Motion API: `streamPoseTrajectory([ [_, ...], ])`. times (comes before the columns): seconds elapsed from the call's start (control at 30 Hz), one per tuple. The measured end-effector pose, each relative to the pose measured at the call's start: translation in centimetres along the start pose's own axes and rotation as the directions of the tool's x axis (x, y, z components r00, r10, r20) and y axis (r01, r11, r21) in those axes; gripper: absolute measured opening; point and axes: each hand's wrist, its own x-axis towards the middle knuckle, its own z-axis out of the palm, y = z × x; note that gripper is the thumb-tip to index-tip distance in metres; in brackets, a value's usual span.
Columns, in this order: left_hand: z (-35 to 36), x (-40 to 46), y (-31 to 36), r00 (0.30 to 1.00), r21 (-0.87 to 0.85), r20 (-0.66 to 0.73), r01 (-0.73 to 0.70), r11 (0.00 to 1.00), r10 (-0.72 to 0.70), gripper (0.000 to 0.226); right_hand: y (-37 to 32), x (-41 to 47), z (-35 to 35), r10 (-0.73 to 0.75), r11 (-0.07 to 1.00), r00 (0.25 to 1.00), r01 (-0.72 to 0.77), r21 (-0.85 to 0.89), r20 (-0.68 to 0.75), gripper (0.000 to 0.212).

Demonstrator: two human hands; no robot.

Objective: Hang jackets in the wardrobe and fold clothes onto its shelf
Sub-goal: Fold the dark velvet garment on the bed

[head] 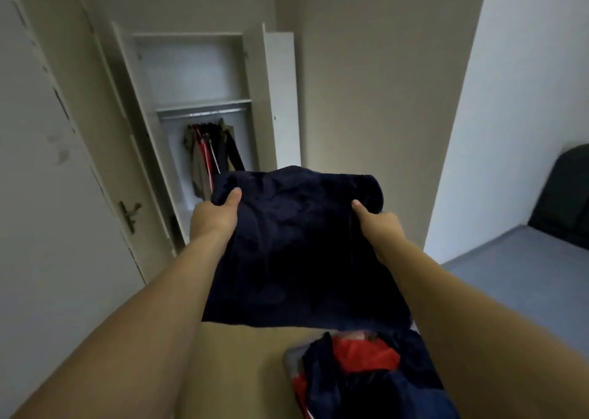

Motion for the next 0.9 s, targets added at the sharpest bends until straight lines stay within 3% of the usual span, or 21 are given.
streamPoseTrajectory([
  [0.13,-2.4,8.6,-0.1,0.998,0.065,-0.024,-0.063,0.996,0.065,0.042,-3.5,5.2,7.9,-0.037,0.999,0.999,0.037,-0.007,0.025,0.048],
  [0.37,-3.1,28.1,0.7,0.986,0.193,-0.081,-0.127,0.973,0.145,0.060,-9.0,18.6,24.3,-0.098,0.995,0.991,0.094,0.040,0.096,0.060],
  [0.5,-3.7,40.1,3.5,0.975,0.268,-0.115,-0.152,0.951,0.188,0.050,-14.1,26.2,33.3,-0.093,0.994,0.989,0.084,0.074,0.117,0.069],
  [0.9,-2.1,75.3,3.9,0.970,0.312,-0.169,-0.117,0.943,0.176,0.059,-23.9,49.6,59.5,-0.141,0.990,0.973,0.138,0.028,0.184,0.074],
])
